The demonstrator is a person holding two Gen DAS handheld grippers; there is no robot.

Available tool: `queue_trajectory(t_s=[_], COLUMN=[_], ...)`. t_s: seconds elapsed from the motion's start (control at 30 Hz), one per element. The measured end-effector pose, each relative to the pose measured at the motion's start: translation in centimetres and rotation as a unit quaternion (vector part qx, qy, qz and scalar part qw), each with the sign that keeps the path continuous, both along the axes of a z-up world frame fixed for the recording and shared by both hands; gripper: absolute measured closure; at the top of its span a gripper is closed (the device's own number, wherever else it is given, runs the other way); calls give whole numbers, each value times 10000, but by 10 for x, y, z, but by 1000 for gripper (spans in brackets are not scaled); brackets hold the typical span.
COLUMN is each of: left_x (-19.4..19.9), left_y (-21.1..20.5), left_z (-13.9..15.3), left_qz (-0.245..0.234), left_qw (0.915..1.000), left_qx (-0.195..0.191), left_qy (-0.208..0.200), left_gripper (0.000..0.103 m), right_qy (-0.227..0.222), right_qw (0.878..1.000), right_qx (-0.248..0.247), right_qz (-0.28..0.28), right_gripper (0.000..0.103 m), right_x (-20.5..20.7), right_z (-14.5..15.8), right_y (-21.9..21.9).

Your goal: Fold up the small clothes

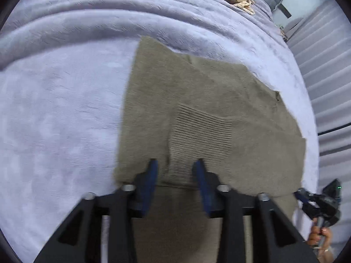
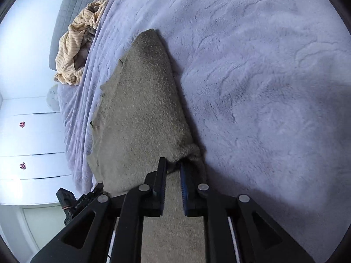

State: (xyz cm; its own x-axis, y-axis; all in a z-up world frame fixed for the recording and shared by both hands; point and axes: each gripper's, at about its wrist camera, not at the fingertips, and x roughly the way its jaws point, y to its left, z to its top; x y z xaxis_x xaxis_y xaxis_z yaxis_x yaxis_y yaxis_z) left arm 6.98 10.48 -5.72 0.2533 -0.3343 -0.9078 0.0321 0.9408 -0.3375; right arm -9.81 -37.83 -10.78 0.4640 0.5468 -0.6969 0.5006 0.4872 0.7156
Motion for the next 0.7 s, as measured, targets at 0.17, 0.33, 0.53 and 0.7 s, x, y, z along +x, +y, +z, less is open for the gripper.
queue_trajectory(t_s=[0.17, 0.33, 0.53, 0.7], left_x=[6, 19, 24, 24], left_y=[22, 35, 36, 38], left_z=[7, -12, -31, -17], left_qz=[-47, -157, -312, -473], left_qw=[9987, 9994, 9989, 9983], left_qx=[489, 233, 21, -271], left_qy=[-124, 183, 361, 189], left_gripper=[17, 17, 29, 92], right_qy=[-142, -159, -143, 141], right_qw=[9990, 9997, 9996, 9976], right_qx=[-359, -160, 73, -340], right_qz=[209, -125, 218, 592], right_gripper=[43, 43, 43, 86], right_x=[-11, -1, 29, 36], right_z=[24, 9, -9, -1], right_y=[-12, -25, -13, -9])
